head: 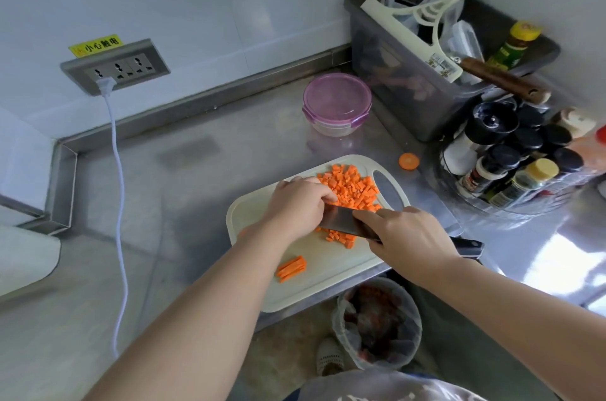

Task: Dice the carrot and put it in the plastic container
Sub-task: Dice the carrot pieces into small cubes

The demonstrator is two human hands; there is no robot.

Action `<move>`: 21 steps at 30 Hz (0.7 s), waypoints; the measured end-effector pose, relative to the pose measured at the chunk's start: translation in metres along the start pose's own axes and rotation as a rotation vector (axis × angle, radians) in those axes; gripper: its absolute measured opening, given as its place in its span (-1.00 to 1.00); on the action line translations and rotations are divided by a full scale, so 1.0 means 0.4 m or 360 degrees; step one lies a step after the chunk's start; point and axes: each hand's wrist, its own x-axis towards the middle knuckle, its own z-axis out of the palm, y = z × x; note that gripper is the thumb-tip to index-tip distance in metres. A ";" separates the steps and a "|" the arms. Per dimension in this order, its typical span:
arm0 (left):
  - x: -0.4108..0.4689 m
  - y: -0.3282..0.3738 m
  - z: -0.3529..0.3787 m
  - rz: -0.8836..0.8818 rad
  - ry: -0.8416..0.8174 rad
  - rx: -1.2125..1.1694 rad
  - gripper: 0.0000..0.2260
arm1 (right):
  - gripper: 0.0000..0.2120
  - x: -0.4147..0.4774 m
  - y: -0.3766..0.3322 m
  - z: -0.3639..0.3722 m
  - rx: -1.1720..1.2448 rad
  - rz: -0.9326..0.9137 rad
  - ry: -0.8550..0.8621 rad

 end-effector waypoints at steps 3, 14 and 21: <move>-0.013 -0.011 -0.014 -0.0063 0.0225 -0.0214 -0.63 | -0.68 -0.008 0.004 0.018 0.0131 0.0101 -0.0016; -0.219 -0.115 0.062 -0.0392 0.0205 -0.0350 -0.79 | -0.72 0.022 -0.049 0.053 0.1011 0.0413 -0.0327; -0.237 -0.094 0.113 -0.0318 -0.0144 0.0146 -0.61 | -0.72 0.011 -0.095 0.062 0.1239 0.0435 -0.0437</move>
